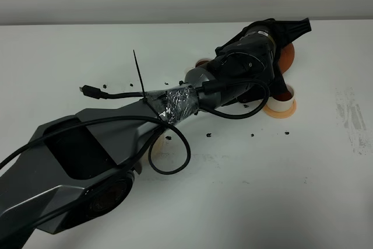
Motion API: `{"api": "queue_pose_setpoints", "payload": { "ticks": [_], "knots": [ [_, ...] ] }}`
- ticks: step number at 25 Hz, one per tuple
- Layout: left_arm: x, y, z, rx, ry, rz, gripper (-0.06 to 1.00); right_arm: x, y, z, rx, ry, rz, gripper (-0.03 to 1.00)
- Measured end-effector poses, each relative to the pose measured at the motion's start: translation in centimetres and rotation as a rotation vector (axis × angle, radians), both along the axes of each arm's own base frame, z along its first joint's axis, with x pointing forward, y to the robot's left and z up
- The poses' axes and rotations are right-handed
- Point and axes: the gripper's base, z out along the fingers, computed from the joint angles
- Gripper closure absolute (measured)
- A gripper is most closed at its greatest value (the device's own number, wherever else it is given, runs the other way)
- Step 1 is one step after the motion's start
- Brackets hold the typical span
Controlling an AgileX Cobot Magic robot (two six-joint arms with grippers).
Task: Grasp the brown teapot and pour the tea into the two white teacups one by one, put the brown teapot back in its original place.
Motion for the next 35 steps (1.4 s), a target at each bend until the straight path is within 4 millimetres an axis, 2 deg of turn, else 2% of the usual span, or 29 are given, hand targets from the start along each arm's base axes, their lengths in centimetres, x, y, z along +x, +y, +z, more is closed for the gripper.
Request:
{"api": "queue_pose_setpoints", "payload": {
  "ticks": [35],
  "knots": [
    [-0.44,-0.72,0.27,0.008,-0.042,-0.054,0.82,0.00,0.00,0.00,0.001,0.000,0.000,0.58]
  ]
}}
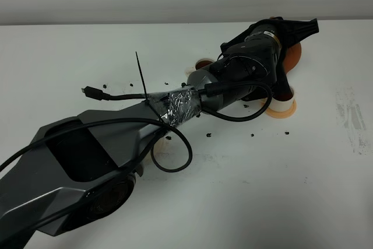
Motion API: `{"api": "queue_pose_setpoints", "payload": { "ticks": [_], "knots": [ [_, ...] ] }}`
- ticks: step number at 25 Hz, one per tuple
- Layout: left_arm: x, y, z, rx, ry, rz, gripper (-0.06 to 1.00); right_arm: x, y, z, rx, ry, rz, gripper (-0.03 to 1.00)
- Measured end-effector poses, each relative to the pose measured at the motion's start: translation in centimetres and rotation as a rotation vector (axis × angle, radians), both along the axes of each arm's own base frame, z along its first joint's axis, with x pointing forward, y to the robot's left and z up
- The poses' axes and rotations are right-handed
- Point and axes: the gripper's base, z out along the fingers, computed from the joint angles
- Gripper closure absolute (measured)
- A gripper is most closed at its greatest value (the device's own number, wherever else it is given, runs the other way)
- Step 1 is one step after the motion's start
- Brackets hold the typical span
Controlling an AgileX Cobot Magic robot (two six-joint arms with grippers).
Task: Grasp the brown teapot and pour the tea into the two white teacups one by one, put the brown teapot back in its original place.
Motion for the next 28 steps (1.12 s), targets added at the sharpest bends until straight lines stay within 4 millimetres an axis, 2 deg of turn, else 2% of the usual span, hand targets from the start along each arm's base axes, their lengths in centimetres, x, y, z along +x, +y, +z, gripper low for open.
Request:
{"api": "queue_pose_setpoints", "payload": {
  "ticks": [6,14,18,21,28],
  "knots": [
    [0.0,0.0,0.0,-0.036,0.023,0.022,0.82,0.0,0.0,0.0,0.000,0.000,0.000,0.58],
    [-0.1,0.6,-0.1,-0.118,0.145,0.117,0.82,0.0,0.0,0.0,-0.001,0.000,0.000,0.58],
    [0.0,1.4,1.8,-0.193,0.185,0.181,0.82,0.0,0.0,0.0,-0.001,0.000,0.000,0.58],
    [-0.1,2.3,4.1,-0.272,0.224,0.252,0.82,0.0,0.0,0.0,0.000,0.000,0.000,0.58],
    [-1.6,4.0,7.8,-0.480,0.452,0.427,0.82,0.0,0.0,0.0,0.000,0.000,0.000,0.58]
  ]
}}
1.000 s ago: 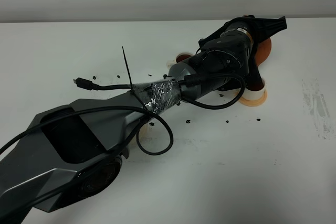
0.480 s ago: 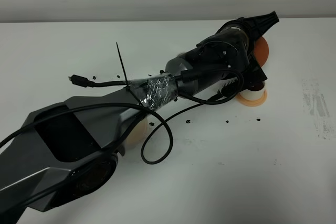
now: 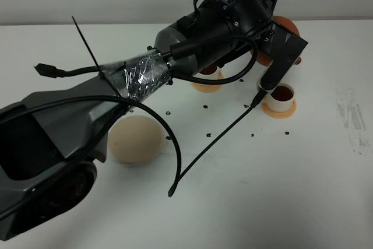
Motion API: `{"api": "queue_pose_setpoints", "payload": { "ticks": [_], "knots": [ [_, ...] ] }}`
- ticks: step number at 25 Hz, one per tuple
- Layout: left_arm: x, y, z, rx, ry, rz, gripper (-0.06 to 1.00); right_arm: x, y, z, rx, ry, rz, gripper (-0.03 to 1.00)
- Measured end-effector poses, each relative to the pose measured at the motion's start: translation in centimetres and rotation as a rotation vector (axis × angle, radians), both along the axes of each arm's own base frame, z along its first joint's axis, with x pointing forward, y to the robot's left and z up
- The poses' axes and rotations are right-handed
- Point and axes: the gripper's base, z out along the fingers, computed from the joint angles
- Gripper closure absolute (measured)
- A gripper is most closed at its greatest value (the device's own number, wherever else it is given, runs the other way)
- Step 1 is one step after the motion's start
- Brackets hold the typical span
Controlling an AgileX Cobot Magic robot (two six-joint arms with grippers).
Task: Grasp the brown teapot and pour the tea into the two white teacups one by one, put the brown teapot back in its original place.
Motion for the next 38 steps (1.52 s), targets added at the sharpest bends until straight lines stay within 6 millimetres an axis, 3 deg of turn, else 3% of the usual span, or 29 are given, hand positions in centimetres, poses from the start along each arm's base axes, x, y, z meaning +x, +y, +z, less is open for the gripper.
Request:
{"api": "queue_pose_setpoints", "payload": {
  "ticks": [7,12,16,22,32,38],
  "knots": [
    [-3.3,2.2,0.8,-0.137,0.177,0.037,0.82,0.0,0.0,0.0,-0.001,0.000,0.001,0.58],
    [-6.8,5.0,-0.6,-0.241,0.401,0.160,0.82,0.0,0.0,0.0,-0.001,0.000,0.001,0.58],
    [-8.3,6.8,-2.4,-0.362,0.590,0.352,0.82,0.0,0.0,0.0,-0.001,0.000,0.001,0.58],
    [-8.6,6.9,-5.2,-0.478,0.745,0.586,0.82,0.0,0.0,0.0,0.000,0.000,0.000,0.58],
    [-7.2,6.4,-12.0,-0.436,0.813,0.678,0.82,0.0,0.0,0.0,0.000,0.000,0.000,0.58],
    [-7.3,6.4,-11.9,-0.437,0.820,0.685,0.82,0.0,0.0,0.0,-0.001,0.000,0.001,0.58]
  ]
}}
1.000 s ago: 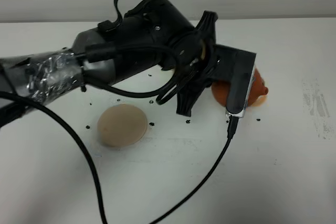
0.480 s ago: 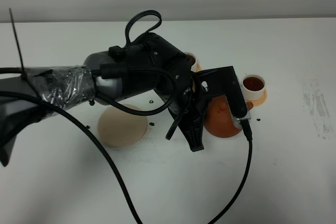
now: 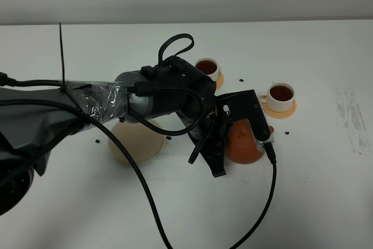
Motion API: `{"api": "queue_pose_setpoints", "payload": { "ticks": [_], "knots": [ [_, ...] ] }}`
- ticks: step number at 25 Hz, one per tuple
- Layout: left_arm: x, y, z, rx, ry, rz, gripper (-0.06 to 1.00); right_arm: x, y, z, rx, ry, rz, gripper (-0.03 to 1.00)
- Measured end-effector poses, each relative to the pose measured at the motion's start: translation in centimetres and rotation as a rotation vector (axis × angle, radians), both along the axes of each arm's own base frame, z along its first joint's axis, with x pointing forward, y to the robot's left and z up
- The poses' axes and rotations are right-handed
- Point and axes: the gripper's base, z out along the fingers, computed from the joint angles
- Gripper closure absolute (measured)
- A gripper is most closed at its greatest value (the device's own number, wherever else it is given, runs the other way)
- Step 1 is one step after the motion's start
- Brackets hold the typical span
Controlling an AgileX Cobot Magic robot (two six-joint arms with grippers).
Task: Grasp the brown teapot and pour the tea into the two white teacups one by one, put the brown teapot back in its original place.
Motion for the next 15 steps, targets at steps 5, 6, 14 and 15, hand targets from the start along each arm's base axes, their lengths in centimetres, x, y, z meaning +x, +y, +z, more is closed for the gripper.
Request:
{"api": "queue_pose_setpoints", "payload": {
  "ticks": [5,6,14,15],
  "knots": [
    [-0.5,0.7,3.2,0.000,-0.017,0.005,0.82,0.0,0.0,0.0,0.000,0.000,0.000,0.58],
    [-0.6,1.1,3.9,0.011,-0.027,0.017,0.82,0.0,0.0,0.0,0.000,0.000,0.000,0.58],
    [-0.6,8.2,8.5,-0.040,-0.018,0.337,0.82,0.0,0.0,0.0,0.001,0.000,0.000,0.58],
    [-0.8,9.2,8.8,-0.045,-0.012,0.369,0.82,0.0,0.0,0.0,0.001,0.000,0.000,0.58]
  ]
}}
